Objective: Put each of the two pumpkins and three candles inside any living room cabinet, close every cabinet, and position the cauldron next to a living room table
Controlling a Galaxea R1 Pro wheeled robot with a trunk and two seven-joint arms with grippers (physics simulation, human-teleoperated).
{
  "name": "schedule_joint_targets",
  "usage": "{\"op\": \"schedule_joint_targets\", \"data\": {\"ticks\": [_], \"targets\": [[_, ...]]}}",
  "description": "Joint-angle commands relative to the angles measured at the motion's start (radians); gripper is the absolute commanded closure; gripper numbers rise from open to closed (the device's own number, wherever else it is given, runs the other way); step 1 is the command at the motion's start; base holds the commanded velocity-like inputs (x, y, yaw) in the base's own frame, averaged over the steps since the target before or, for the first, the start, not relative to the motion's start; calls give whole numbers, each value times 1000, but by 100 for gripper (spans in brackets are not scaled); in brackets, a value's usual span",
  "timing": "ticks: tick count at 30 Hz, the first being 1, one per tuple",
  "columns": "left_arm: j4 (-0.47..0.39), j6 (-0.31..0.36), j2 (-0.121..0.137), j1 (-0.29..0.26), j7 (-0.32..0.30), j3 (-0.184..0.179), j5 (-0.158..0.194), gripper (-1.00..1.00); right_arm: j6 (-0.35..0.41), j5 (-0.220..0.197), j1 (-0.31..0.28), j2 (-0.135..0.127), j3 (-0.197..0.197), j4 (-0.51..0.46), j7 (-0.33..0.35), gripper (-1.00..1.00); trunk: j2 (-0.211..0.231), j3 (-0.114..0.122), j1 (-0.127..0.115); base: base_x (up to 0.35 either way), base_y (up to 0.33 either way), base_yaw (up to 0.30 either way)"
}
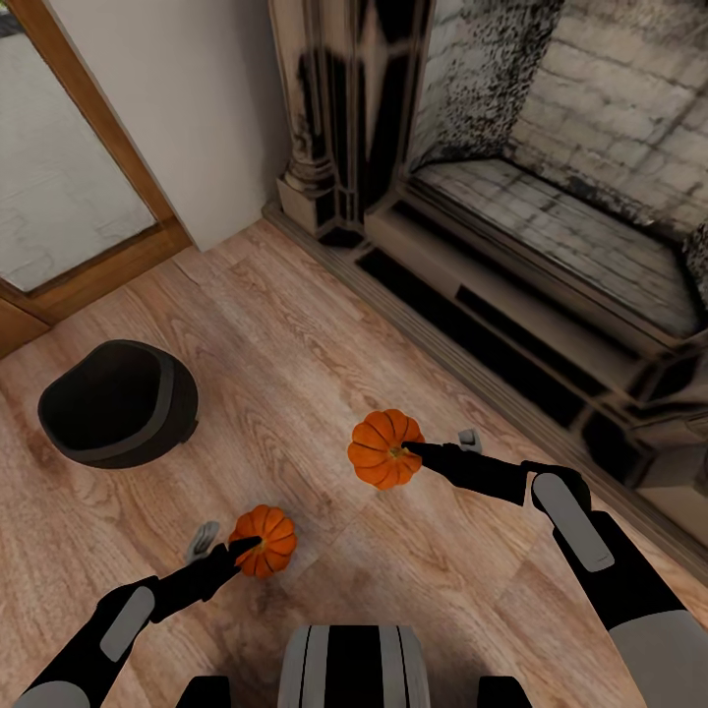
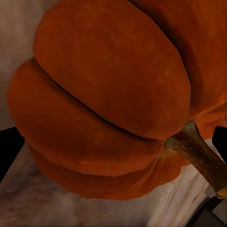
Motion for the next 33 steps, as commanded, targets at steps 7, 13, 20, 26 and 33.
{"op": "schedule_joint_targets", "data": {"ticks": [7, 13, 20, 26, 33], "targets": [[0, 9, 1, 0, -3, 3, 6, -100, 2, 3, -1, -1, 1, 0, 3, 100, 0, -1, 0, 10, 0, 0], [0, 10, 1, 0, -3, 3, 8, -100, 3, 3, 0, -1, 1, 0, 3, 100, 0, -1, 0, 0, 0, 0], [0, 8, 1, 0, -15, 4, 9, -100, 3, 3, 0, -1, 1, 0, 3, 100, 0, -1, 0, 25, 0, 0], [0, 7, 1, 0, -17, 4, 8, -100, 3, 3, -1, -1, 1, -1, 3, 100, 0, -1, 0, 3, -55, 0], [1, 7, 1, 0, -17, 4, 7, -100, 3, 4, 0, -1, 1, -1, 3, 100, 0, -1, 0, 0, -29, 0]]}}
